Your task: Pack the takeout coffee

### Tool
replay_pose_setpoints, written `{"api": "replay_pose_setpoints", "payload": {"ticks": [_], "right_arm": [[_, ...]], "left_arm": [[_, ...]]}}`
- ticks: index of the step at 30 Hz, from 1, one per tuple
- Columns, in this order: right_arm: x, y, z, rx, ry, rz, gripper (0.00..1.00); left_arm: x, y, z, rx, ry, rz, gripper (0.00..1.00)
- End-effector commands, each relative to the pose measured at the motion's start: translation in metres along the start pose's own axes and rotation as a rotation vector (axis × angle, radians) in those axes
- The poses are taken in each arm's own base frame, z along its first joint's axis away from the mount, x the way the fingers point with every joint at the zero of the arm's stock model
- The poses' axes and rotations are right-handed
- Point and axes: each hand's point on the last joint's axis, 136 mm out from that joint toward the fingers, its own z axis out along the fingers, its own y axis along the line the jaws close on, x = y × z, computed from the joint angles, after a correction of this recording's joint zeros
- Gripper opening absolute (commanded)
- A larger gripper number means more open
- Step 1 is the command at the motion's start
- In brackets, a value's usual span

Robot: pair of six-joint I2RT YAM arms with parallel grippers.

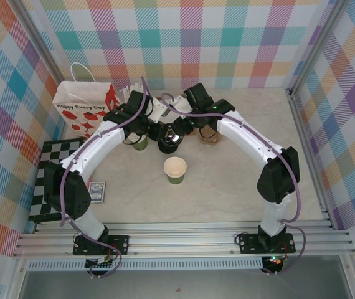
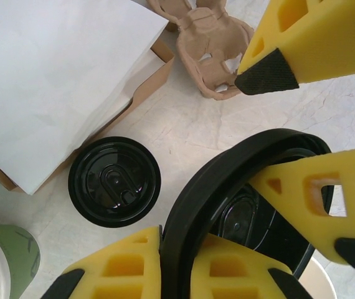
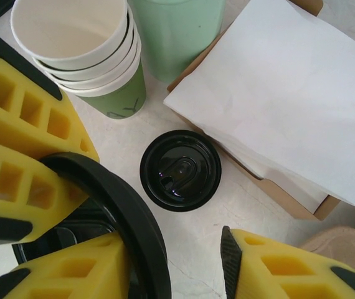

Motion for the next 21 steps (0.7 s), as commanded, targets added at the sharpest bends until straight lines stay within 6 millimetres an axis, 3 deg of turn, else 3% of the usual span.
{"api": "replay_pose_setpoints", "payload": {"ticks": [1,5,14,21], "right_arm": [[0.001,0.008,-0.011,-0.035,0.020,-0.049,0.43],[0.007,0.011,-0.009,-0.052,0.046,-0.058,0.43],[0.002,0.010,-0.004,-0.050,0.042,-0.041,0.37],[0.007,0.010,-0.002,-0.050,0.063,-0.063,0.20]], "left_arm": [[-0.010,-0.003,-0.016,0.010,-0.037,0.012,0.00],[-0.015,-0.001,-0.020,-0.012,-0.073,0.006,0.00],[-0.021,-0.014,-0.017,0.070,-0.098,-0.008,0.00],[-0.025,-0.020,-0.023,0.101,-0.110,-0.013,0.00]]}}
